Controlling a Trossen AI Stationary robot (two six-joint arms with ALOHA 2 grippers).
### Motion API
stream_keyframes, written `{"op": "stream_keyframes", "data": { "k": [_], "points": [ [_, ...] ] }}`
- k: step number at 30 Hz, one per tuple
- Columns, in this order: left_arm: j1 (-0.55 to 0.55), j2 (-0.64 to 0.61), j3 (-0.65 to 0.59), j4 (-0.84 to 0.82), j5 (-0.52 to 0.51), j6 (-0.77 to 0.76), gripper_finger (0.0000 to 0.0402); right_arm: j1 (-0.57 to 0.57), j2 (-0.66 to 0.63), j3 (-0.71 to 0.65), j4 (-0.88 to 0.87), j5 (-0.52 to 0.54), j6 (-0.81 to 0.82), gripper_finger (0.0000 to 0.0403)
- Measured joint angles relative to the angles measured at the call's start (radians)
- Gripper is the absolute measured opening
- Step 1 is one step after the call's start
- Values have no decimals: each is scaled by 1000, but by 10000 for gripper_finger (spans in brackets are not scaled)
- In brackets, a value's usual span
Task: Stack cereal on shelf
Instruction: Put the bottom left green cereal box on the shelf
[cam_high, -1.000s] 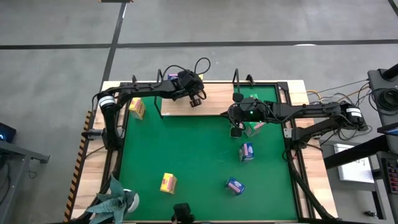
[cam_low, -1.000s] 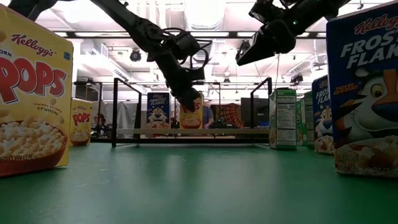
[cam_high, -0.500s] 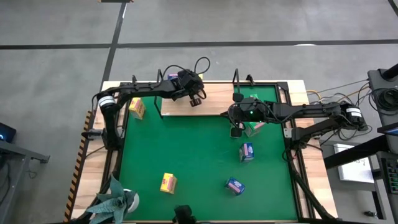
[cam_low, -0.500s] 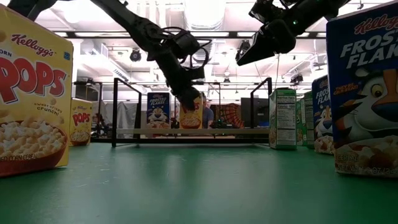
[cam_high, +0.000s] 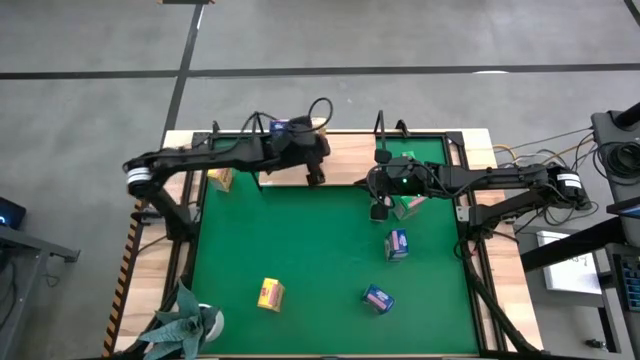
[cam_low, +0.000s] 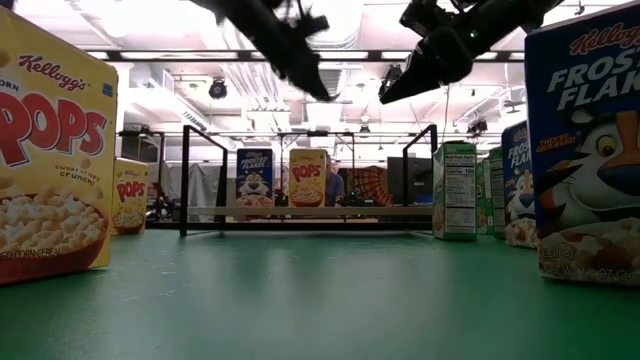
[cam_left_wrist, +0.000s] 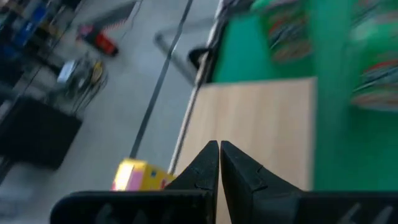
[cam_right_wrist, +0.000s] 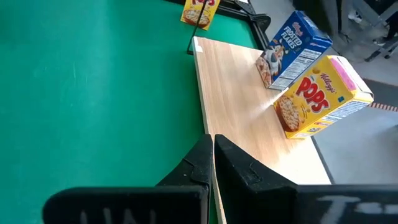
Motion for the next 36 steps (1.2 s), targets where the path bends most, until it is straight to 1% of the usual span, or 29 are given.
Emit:
{"op": "stream_keyframes", "data": {
  "k": [4, 10, 14, 22, 27, 29, 31, 36],
  "points": [
    [-70, -122, -72, 20, 29, -10, 0, 0, 0, 0, 3, -1, 30, 9],
    [-165, -307, -260, 85, 48, -87, 0, 2, 2, 0, 7, -3, 117, 9],
    [-213, -422, -372, 144, 48, -93, 0, 9, 3, 0, 17, -7, 171, 9],
    [-223, -609, -520, 235, 39, -71, 0, 44, 2, 3, 77, -9, 270, 9],
    [-223, -696, -607, 320, 37, -49, 0, 53, 2, 52, 59, -10, 338, 9],
    [-223, -722, -631, 327, 35, -40, 0, 53, 2, 84, 15, -11, 370, 9],
    [-223, -745, -650, 332, 35, -32, 0, 53, 2, 126, -68, -11, 409, 9],
    [-222, -783, -673, 335, 10, -26, 0, 52, 28, 256, -342, -9, 540, 9]
  ]
}}
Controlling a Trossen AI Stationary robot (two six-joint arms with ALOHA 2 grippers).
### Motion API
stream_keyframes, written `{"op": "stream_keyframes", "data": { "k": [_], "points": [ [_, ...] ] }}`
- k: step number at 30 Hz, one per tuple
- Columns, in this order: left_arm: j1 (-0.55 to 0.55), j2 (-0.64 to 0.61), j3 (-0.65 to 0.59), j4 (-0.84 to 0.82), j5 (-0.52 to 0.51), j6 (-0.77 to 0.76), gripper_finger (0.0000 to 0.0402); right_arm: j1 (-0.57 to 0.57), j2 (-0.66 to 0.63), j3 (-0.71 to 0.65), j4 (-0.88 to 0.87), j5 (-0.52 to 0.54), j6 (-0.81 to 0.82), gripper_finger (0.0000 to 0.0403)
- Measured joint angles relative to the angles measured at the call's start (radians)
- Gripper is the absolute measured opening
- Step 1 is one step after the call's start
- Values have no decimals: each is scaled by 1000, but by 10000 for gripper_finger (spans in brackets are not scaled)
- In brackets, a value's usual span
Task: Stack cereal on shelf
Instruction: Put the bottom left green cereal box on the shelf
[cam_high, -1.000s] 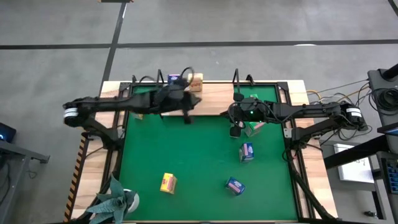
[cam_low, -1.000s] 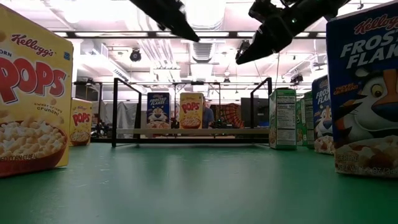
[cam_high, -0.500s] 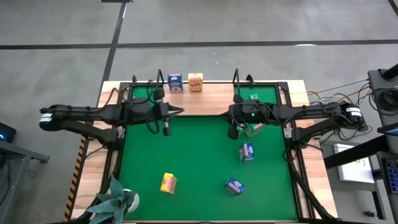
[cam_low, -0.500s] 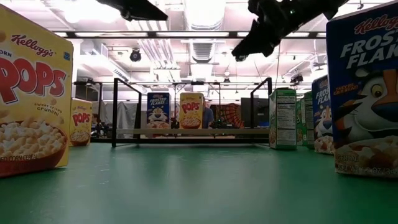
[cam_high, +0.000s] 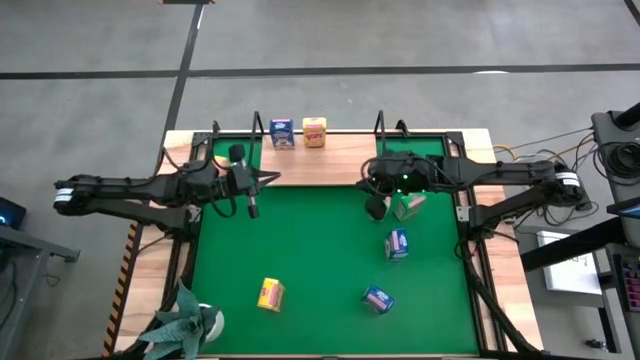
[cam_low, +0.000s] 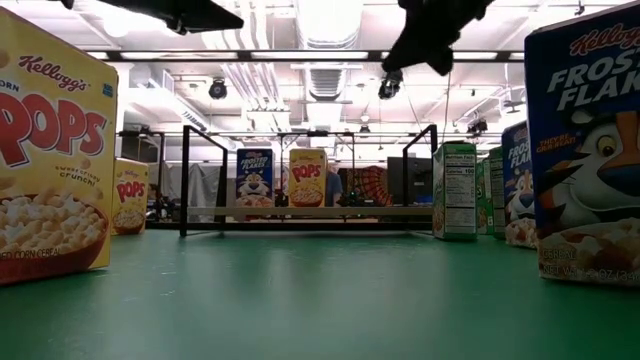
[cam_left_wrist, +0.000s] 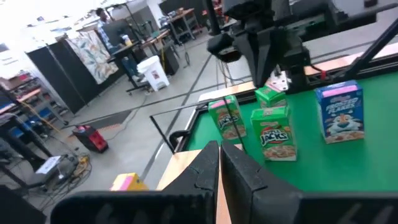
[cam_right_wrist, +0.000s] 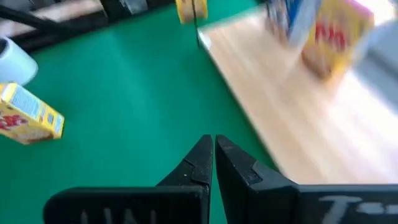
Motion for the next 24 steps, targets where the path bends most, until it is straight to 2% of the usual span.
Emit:
{"op": "stream_keyframes", "data": {
  "k": [7, 12, 18, 21, 24],
  "points": [
    [0, -10, -1, -3, -94, 23, 0, 0, 90, 169, -471, -3, 289, 9],
    [0, 6, -1, -17, -103, 24, 0, -2, 154, 252, -696, -3, 473, 9],
    [0, 14, -1, -21, -103, 34, 0, -9, 187, 277, -774, -45, 621, 19],
    [0, 14, -1, -33, -103, 34, 0, -9, 190, 273, -778, -45, 666, 49],
    [0, 14, -1, -43, -103, 34, 0, -9, 196, 272, -778, -26, 715, 95]
  ]
}}
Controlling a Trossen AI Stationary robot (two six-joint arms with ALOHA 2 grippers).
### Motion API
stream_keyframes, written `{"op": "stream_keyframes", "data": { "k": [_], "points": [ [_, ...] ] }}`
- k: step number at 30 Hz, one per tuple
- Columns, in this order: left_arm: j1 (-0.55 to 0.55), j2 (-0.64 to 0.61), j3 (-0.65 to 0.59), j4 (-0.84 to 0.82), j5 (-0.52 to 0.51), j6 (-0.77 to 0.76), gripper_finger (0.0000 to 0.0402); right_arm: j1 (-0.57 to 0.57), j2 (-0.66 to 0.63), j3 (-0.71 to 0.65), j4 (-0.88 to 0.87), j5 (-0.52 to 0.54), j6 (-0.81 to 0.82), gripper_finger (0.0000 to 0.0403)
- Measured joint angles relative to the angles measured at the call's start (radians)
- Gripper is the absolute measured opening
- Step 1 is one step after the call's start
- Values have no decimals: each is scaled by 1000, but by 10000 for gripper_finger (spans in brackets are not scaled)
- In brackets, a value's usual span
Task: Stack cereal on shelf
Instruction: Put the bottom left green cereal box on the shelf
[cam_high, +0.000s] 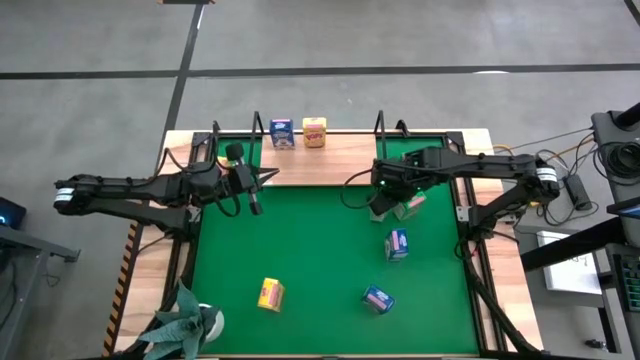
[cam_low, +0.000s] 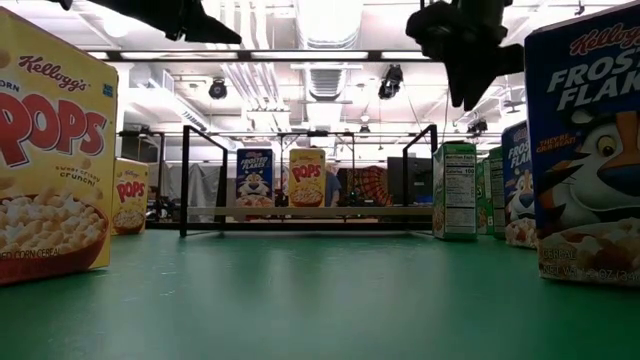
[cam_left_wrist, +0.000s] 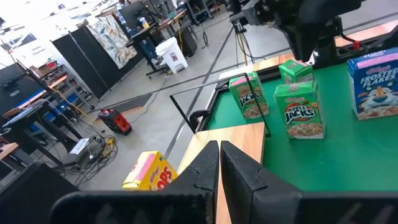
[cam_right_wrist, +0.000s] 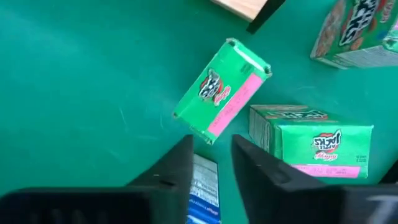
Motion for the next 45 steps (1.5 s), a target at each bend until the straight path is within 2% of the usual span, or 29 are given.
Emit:
{"op": "stream_keyframes", "data": {
  "k": [9, 15, 20, 32, 45],
  "points": [
    [0, 1, 0, -14, 0, 15, 0, 0, 87, -4, 38, 43, 63, 243],
    [0, 1, 0, -13, 0, 21, 0, -6, 165, -5, 40, 44, 74, 290],
    [0, 1, 0, -13, -1, 23, 0, -13, 201, -5, 33, 54, 78, 291],
    [0, 2, 0, -10, -1, 26, 0, -20, 188, -5, 29, 63, 70, 255],
    [0, 3, 0, -10, -1, 26, 0, -20, 163, -5, -14, 64, 74, 276]
  ]
}}
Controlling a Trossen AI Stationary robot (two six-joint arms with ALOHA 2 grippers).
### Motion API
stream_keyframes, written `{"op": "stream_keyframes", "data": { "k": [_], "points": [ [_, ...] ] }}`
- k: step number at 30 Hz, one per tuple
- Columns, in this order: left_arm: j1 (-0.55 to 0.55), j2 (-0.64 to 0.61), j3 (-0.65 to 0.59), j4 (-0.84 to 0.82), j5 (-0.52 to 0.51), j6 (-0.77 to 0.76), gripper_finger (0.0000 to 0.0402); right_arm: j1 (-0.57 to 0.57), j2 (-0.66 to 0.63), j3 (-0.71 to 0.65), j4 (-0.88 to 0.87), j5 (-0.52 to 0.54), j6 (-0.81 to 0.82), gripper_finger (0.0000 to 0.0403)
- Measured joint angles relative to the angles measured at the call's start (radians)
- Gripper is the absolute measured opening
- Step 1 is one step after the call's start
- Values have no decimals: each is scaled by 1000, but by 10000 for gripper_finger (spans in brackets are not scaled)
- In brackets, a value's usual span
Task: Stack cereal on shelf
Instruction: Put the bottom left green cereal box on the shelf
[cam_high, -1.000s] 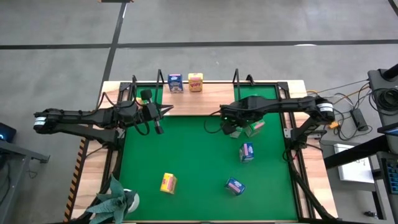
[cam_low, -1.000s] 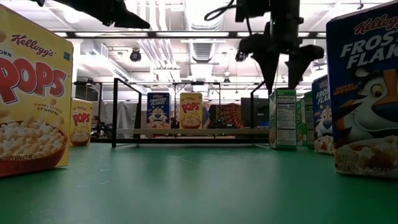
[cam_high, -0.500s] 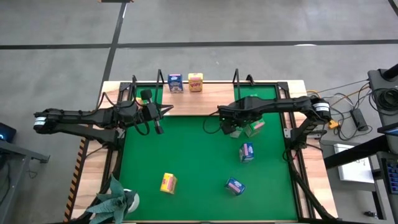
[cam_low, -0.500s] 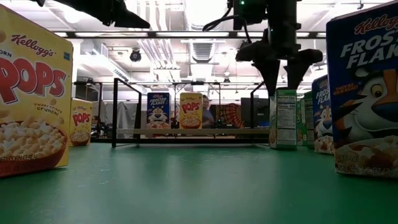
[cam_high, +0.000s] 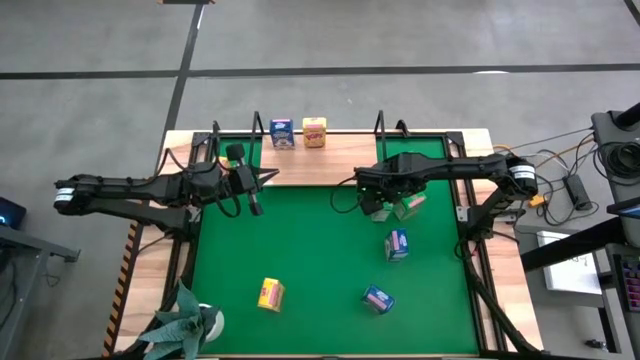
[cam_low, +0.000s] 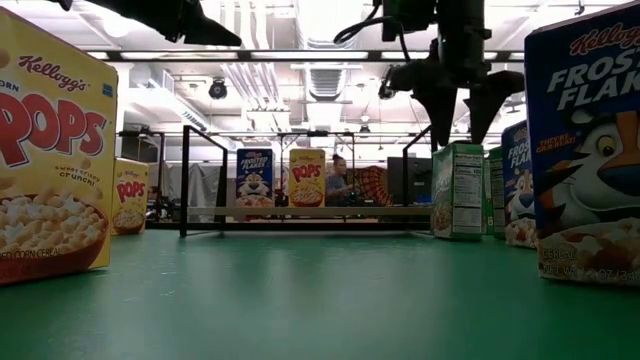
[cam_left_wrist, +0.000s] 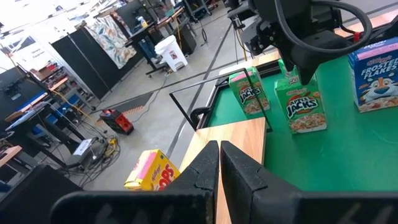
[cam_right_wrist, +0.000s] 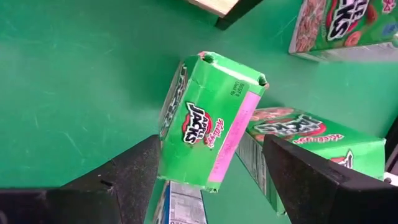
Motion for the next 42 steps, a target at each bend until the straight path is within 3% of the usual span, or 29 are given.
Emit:
{"op": "stream_keyframes", "data": {
  "k": [8, 24, 36, 42],
  "points": [
    [0, 8, 0, 0, 0, 7, 0, 0, 1, -10, 56, 34, -14, 274],
    [0, 8, 0, 1, 0, 7, 0, 0, 0, -43, 105, 33, -27, 230],
    [0, 8, 0, 2, 0, 7, 0, -23, 0, -5, 6, 29, -57, 296],
    [0, 8, 0, 2, 0, 7, 0, -28, 1, -13, -3, 30, -56, 301]
  ]
}}
